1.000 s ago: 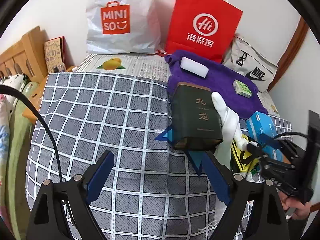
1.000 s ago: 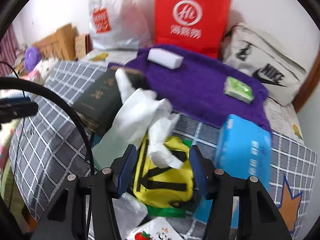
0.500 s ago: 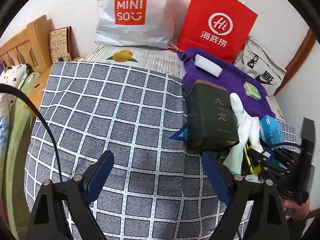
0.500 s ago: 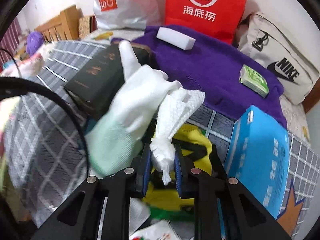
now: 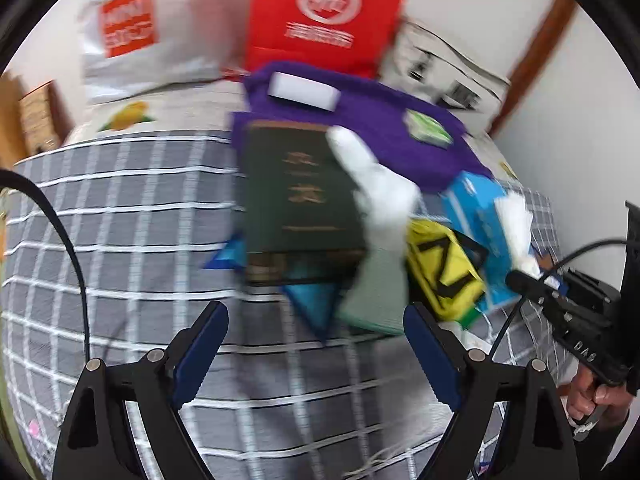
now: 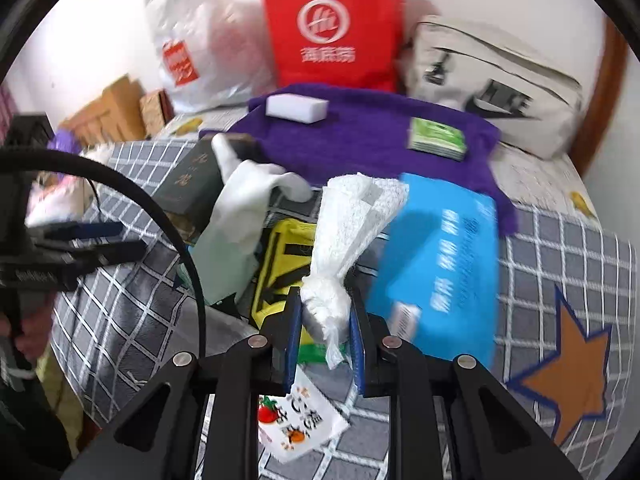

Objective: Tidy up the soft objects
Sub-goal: 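Grasp the crumpled white tissue with the right tool while the left tool grasps the glove, then carry the tissue onto the green pack with the right tool while the left lays the glove down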

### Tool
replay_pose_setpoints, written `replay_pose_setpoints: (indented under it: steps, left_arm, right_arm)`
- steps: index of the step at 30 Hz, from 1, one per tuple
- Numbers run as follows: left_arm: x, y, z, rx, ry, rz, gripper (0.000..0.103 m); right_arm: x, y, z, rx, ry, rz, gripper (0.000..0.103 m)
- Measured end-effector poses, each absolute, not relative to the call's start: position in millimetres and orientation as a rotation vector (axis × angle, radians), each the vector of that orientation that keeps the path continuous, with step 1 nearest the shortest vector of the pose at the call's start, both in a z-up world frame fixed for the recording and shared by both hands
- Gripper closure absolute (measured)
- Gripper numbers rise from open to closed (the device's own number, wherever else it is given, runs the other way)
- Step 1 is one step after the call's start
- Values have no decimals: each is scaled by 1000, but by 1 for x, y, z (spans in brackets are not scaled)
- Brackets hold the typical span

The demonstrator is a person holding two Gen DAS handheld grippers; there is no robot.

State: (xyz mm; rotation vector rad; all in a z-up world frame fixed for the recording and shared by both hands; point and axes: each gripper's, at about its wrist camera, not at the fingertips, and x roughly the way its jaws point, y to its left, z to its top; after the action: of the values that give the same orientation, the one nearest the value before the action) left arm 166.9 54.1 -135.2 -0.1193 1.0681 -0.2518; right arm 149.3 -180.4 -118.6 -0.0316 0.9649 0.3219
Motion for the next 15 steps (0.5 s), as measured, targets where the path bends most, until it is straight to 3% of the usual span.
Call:
replay_pose_setpoints:
  steps: [15]
  left_arm:
    - [189, -1, -172, -21, 1112, -266, 16]
  right_arm:
    - [138, -226, -121, 76, 947, 301, 78]
